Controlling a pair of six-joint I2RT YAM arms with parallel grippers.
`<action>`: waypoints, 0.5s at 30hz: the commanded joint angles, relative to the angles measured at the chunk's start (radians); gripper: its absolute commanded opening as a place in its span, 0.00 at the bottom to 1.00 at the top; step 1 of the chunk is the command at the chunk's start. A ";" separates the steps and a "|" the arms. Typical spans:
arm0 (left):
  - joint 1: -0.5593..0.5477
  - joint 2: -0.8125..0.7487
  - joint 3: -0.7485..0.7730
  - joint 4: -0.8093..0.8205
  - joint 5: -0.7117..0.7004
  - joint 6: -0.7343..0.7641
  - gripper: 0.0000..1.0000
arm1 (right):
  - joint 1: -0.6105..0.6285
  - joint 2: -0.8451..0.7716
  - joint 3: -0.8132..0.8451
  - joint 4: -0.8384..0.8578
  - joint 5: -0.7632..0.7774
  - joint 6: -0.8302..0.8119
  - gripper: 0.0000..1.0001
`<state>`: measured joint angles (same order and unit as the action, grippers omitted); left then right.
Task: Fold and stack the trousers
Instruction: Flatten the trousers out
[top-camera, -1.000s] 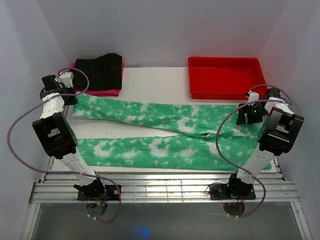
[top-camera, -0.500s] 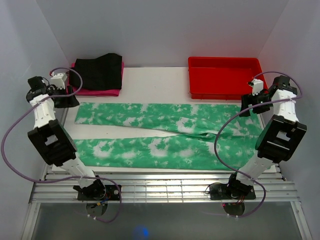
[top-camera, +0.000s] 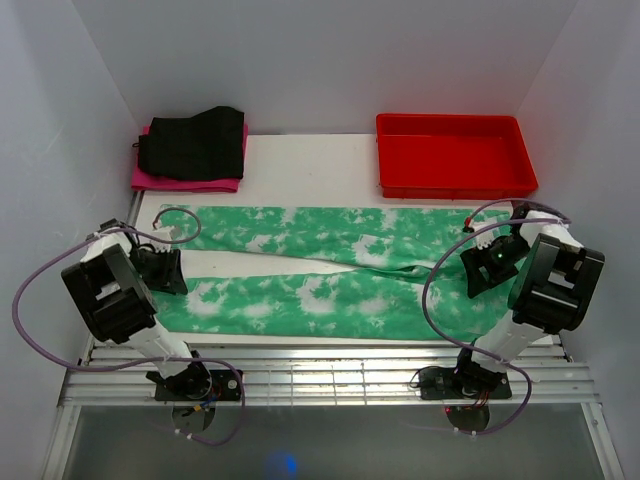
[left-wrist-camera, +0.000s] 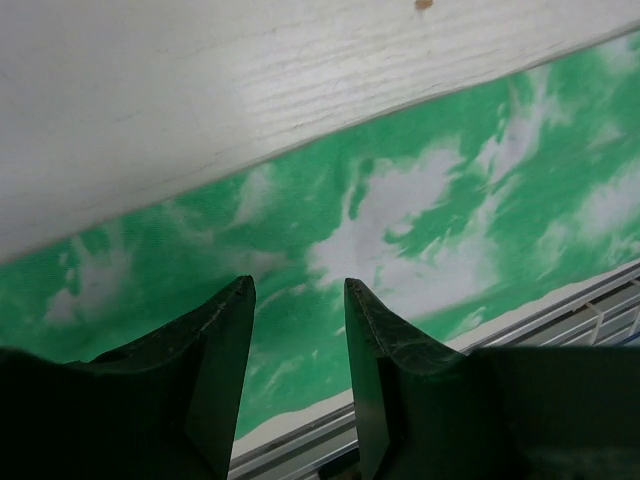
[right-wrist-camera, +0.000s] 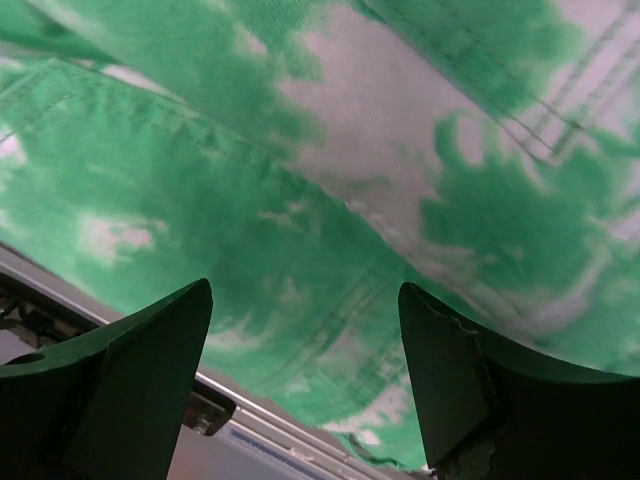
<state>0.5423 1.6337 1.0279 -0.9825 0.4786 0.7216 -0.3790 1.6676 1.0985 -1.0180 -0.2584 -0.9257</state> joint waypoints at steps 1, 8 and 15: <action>0.025 0.050 -0.023 0.057 -0.038 0.038 0.51 | 0.031 0.040 -0.064 0.113 0.045 0.002 0.80; 0.059 0.266 0.104 0.188 -0.043 -0.076 0.49 | 0.061 0.122 -0.039 0.226 -0.001 0.129 0.82; 0.076 0.429 0.366 0.176 -0.028 -0.146 0.48 | 0.112 0.141 0.035 0.225 -0.053 0.203 0.85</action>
<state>0.6090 1.9930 1.3235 -1.0740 0.5350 0.5476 -0.2958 1.7630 1.1107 -0.9455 -0.2150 -0.7341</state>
